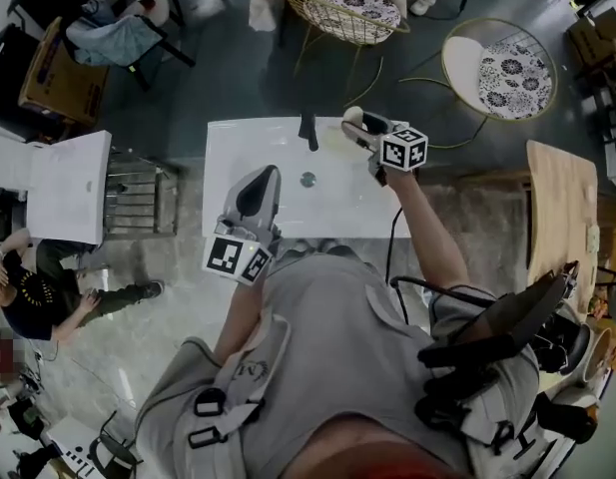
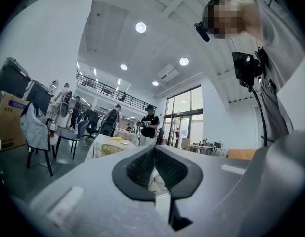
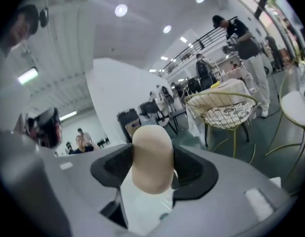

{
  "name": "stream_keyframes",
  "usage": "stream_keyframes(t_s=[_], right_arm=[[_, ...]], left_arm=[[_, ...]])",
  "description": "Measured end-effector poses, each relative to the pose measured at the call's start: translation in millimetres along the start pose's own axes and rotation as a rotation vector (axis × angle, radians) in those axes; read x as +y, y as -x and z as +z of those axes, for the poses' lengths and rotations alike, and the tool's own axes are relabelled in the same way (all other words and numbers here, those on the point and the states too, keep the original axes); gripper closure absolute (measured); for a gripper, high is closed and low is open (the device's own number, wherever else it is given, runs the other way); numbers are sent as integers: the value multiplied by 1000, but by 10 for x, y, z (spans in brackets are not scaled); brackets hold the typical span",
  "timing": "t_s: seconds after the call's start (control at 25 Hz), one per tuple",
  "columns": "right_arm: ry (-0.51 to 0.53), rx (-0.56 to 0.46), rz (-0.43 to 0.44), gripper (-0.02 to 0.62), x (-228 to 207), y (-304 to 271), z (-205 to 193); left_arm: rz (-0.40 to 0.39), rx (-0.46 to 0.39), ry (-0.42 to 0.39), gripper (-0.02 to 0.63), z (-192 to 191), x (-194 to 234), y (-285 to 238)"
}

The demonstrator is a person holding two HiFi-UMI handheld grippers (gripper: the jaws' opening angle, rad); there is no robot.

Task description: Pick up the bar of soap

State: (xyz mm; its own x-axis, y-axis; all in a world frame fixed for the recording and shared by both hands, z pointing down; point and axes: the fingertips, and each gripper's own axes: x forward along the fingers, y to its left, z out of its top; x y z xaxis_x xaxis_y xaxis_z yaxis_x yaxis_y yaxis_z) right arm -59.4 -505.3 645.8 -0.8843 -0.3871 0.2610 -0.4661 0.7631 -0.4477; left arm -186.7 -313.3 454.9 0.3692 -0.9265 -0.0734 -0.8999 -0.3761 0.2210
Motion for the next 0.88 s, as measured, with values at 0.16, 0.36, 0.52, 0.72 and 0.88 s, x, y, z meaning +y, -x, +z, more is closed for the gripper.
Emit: stream_keyframes(t_s=[0.16,0.36,0.52,0.72,0.88], right_arm=[[-76,-289,74,336,610,654,704],[-29,-515,150,337,1579,1474,1325],[55,-599,141,339,2079,1904,1590],[99,-604,117,339,2302,1958,1616],[97,-577,66,340,2267,1870,1529]], left_arm=[[-52,-30,-13,612,149,-124,-125],[-93,-103,-32,612,448,-319,-96],[-152,-164,-56,612,693,-492,-85],[-187,-181,-71,612,768,-565,-84],[-183,-184,-56,612,776,-563,-40]])
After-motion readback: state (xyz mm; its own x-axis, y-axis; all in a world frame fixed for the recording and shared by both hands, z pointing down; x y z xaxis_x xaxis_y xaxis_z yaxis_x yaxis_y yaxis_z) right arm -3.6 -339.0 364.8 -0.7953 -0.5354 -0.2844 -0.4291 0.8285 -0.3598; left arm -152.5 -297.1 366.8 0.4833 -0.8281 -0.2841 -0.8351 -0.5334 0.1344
